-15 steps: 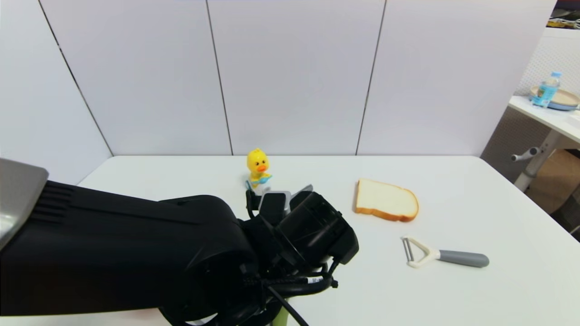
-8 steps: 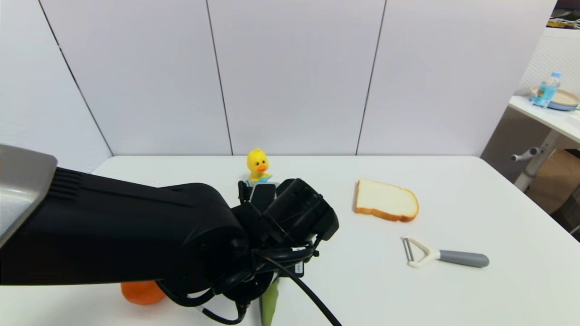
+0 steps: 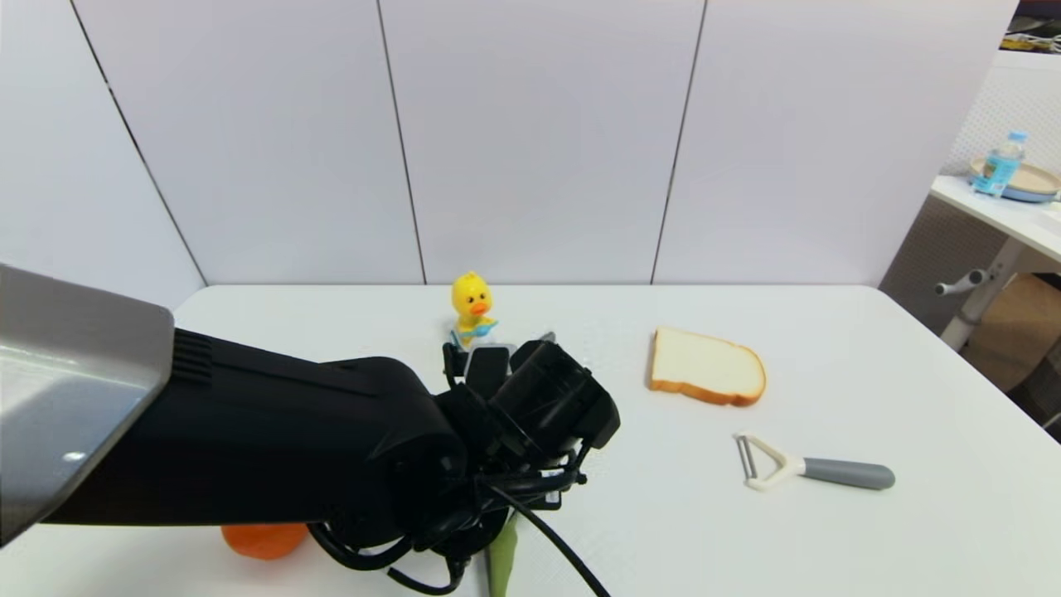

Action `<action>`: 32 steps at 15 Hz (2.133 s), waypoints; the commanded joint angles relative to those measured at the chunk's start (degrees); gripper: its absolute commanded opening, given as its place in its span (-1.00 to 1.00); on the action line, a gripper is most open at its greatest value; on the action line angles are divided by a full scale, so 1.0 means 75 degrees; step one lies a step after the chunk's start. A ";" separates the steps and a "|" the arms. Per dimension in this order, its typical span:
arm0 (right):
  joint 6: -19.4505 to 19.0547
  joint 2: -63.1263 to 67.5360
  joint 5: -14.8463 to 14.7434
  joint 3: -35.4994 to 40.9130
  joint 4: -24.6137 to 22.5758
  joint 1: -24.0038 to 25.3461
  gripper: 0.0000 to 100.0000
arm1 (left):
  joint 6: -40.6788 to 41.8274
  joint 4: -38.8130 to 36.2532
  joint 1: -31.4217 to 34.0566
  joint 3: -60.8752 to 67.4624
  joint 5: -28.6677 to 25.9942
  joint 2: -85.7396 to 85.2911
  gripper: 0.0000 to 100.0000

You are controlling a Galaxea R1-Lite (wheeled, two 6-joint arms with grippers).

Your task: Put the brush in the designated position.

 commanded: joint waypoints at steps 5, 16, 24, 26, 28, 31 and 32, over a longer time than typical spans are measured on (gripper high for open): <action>-0.0003 0.0010 -0.0009 0.0012 -0.0001 0.0010 1.00 | -0.0050 -0.0287 0.0046 0.0307 -0.0031 0.0069 -1.00; -0.0003 0.0010 0.0002 0.0012 -0.0001 -0.0002 1.00 | 0.0161 -0.0275 0.0116 0.0295 -0.0066 0.0198 1.00; -0.0003 0.0010 0.0002 0.0012 -0.0001 -0.0002 1.00 | 0.0547 -0.0451 0.0175 0.0061 -0.0066 0.0022 1.00; -0.0003 0.0010 0.0002 0.0012 -0.0001 0.0010 1.00 | 0.0852 -0.0287 0.0163 -0.0678 -0.0066 -0.0528 1.00; -0.0003 0.0010 -0.0009 0.0012 -0.0001 0.0010 1.00 | 0.2141 0.0674 0.0151 -0.2166 -0.0101 -0.1689 1.00; -0.0003 0.0010 0.0002 0.0012 -0.0001 -0.0002 1.00 | 0.5832 0.2491 0.0784 -0.5084 0.0039 -0.2650 1.00; -0.0003 0.0010 0.0002 0.0012 -0.0001 -0.0002 1.00 | 0.7743 0.2994 0.1734 -0.5811 0.0051 -0.2696 1.00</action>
